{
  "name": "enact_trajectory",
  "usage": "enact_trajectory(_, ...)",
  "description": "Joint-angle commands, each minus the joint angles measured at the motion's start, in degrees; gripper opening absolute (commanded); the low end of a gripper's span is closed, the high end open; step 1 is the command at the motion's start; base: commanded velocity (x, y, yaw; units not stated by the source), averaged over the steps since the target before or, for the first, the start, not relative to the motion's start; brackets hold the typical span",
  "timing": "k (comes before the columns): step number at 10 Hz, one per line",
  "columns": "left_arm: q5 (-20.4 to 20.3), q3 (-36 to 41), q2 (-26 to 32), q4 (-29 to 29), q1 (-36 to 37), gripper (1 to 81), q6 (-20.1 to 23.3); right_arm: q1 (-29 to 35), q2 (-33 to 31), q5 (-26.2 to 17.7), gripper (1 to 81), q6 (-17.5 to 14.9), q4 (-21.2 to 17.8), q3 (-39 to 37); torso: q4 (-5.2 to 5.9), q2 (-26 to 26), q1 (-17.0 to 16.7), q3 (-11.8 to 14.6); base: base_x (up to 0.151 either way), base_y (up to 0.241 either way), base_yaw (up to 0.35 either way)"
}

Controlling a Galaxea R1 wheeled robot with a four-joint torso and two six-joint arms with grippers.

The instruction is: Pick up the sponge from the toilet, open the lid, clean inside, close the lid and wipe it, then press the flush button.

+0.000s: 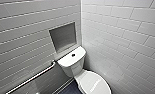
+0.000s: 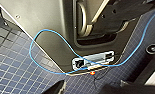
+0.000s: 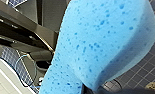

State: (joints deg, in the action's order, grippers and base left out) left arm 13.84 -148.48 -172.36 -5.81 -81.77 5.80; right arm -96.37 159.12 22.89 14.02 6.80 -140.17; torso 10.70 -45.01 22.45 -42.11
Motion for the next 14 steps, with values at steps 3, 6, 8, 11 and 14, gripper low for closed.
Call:
enact_trajectory(3, 4.9, -1.7, -1.2, 0.2, 0.0, 81.1, 0.2, -1.5, 6.8, -6.4, 1.0, -0.1, 3.9, -9.3, 0.00, 9.6, -6.2, 3.9, 0.000, 0.000, 0.000)
enact_trajectory(6, 3.6, -2.5, -1.3, 0.3, 0.1, 81.1, 0.1, -1.2, 7.9, -6.5, 1.0, -0.2, 4.0, -11.3, 0.00, 14.6, -9.6, 6.6, 0.000, 0.000, 0.000)
enact_trajectory(8, 2.4, -4.1, -1.6, 0.4, 0.0, 81.1, 0.1, -1.2, 8.1, -6.5, 1.0, -0.1, 3.8, -12.0, 0.00, 18.6, -12.2, 11.2, 0.000, 0.000, 0.000)
enact_trajectory(11, 2.4, -4.7, -1.7, 0.4, 0.0, 81.1, 0.1, -1.4, 8.1, -6.5, 1.0, 0.0, 3.8, -12.0, 0.00, 23.6, -15.4, 14.9, 0.000, 0.000, 0.000)
enact_trajectory(14, 2.4, -4.7, -1.8, 0.3, 0.0, 81.1, 0.2, -1.6, 8.1, -6.5, 1.0, 0.0, 3.7, -12.0, 0.00, 29.6, -19.3, 21.0, 0.000, 0.000, 0.000)
